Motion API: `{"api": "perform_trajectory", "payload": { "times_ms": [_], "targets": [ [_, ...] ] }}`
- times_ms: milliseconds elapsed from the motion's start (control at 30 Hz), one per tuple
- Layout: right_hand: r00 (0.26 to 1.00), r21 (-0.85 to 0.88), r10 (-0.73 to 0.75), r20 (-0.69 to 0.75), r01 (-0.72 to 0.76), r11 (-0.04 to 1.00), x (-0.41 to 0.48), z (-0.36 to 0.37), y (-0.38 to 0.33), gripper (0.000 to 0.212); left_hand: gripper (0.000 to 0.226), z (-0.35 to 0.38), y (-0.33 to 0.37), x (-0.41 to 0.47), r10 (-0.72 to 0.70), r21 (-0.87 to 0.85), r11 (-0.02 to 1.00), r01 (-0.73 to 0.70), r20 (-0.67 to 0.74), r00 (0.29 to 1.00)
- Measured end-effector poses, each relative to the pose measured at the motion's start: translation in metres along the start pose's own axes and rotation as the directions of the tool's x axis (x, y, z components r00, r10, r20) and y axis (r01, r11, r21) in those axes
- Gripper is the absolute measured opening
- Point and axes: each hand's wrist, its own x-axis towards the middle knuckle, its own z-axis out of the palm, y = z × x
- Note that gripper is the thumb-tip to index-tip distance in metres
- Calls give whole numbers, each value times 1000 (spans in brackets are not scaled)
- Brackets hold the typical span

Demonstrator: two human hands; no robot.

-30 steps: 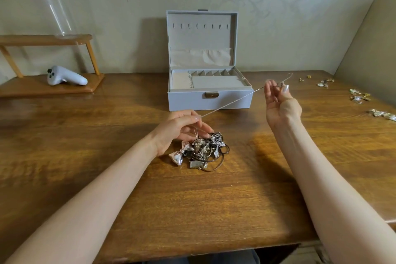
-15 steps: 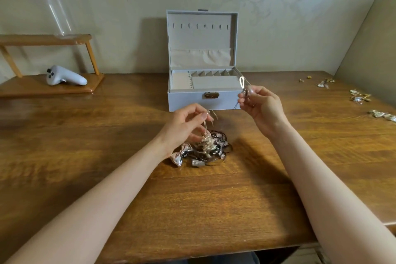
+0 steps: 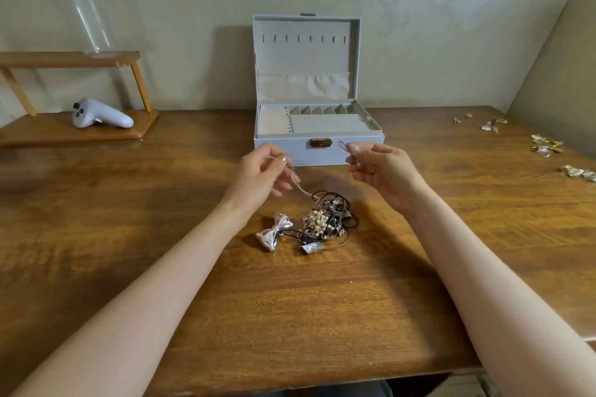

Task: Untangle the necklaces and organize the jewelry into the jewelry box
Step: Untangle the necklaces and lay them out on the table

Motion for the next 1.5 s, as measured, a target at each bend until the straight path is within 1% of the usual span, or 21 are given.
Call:
{"api": "perform_trajectory", "payload": {
  "times_ms": [67, 133, 233, 333, 400, 467, 600, 700, 833, 900, 933, 1000, 1033, 1100, 1167, 1200, 1300, 1367, 1433, 1500],
  "targets": [
    [993, -16, -21, -120, 19, 1000, 1, -4, -1, 4, 13, -6, -8, 6, 28, 131, 991, -10, -139, 990],
    [968, -58, -55, -245, 42, 997, 4, -11, 1, 5, 12, -13, -19, 12, 51, 294, 956, 18, -226, 973],
    [915, -224, -135, -381, 50, 973, 11, -22, 8, 11, 15, -19, -36, 19, 33, 479, 868, 130, -318, 947],
    [881, -414, -188, -434, -10, 910, 19, -32, 16, 27, 18, -25, -47, 23, -18, 603, 752, 266, -384, 923],
    [889, -491, -170, -425, -69, 868, 24, -36, 20, 28, 18, -28, -50, 24, -39, 622, 718, 313, -412, 910],
    [898, -548, -171, -405, -89, 832, 25, -37, 21, 21, 18, -30, -50, 25, -54, 612, 713, 343, -440, 897],
    [875, -683, -264, -405, -98, 724, 22, -38, 21, 9, 16, -37, -49, 24, -56, 571, 724, 387, -511, 858],
    [873, -762, -274, -405, -156, 629, 22, -38, 20, 9, 14, -39, -49, 23, -43, 580, 714, 392, -522, 852],
    [879, -803, -297, -374, -147, 577, 22, -35, 21, 12, 10, -37, -51, 23, -34, 594, 709, 380, -510, 860],
    [886, -835, -348, -305, -73, 546, 22, -34, 23, 15, 9, -38, -52, 24, -35, 599, 704, 382, -508, 861],
    [897, -855, -369, -245, -21, 518, 23, -33, 23, 15, 9, -38, -53, 24, -33, 602, 702, 381, -507, 861],
    [921, -901, -376, -102, 75, 428, 24, -32, 25, 18, 8, -38, -53, 24, -30, 603, 702, 379, -506, 862],
    [933, -921, -358, -49, 97, 378, 25, -32, 26, 21, 8, -37, -53, 24, -30, 602, 704, 377, -505, 862],
    [952, -953, -305, -4, 89, 290, 26, -31, 27, 26, 8, -38, -54, 25, -29, 595, 712, 372, -504, 863],
    [955, -969, -297, -11, 63, 238, 26, -30, 28, 25, 7, -38, -55, 25, -19, 596, 715, 366, -506, 862],
    [949, -970, -315, -30, 49, 240, 26, -30, 29, 23, 6, -39, -55, 25, -14, 600, 711, 366, -509, 861],
    [916, -956, -379, -128, -12, 294, 28, -34, 29, 15, 7, -39, -54, 25, -28, 625, 669, 402, -520, 854],
    [902, -945, -391, -180, -49, 323, 29, -40, 30, 12, 8, -40, -54, 25, -44, 638, 641, 426, -524, 851],
    [904, -942, -383, -189, -57, 332, 30, -44, 31, 11, 9, -41, -51, 24, -65, 645, 623, 442, -521, 851],
    [903, -944, -392, -176, -42, 328, 29, -44, 30, 14, 15, -41, -45, 21, -74, 676, 589, 443, -500, 863]
  ]
}}
